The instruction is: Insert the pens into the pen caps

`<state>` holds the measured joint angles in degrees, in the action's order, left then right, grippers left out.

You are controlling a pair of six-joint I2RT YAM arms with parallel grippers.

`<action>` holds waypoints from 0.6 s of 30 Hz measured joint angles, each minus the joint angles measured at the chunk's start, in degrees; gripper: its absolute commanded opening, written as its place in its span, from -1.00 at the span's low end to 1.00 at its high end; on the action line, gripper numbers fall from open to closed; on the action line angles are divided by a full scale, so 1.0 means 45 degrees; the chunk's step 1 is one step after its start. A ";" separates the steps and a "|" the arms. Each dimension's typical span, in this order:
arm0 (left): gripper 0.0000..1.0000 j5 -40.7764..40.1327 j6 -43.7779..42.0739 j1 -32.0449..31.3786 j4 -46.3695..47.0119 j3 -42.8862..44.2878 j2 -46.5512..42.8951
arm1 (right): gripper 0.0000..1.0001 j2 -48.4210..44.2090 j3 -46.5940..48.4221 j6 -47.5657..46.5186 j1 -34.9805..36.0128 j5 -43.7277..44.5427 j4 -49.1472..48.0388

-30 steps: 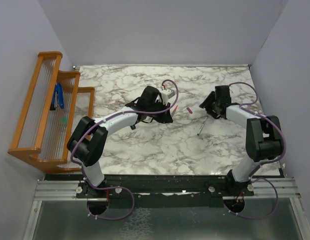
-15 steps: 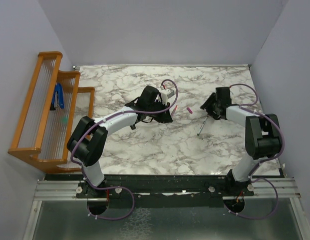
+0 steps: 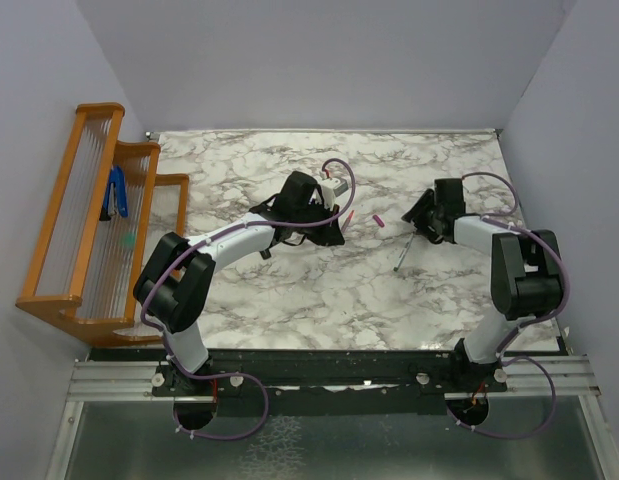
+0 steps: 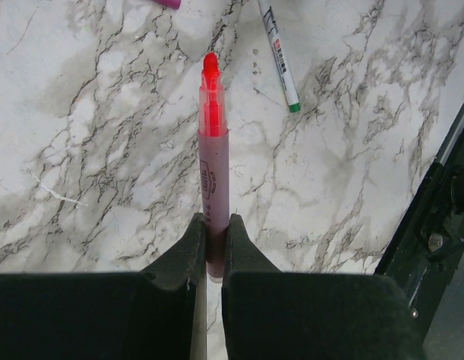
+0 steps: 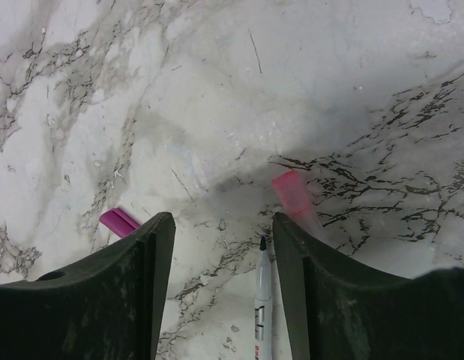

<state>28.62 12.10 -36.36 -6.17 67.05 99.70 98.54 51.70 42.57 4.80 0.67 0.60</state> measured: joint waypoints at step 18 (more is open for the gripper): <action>-1.00 0.0000 0.0010 -0.0005 0.0000 0.0000 0.0000 | 0.26 -0.0991 -0.0879 -0.0170 -0.0457 -0.0034 0.0408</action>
<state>28.62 12.14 -36.38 -6.17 67.05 99.70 94.08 47.75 41.80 2.74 0.51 2.44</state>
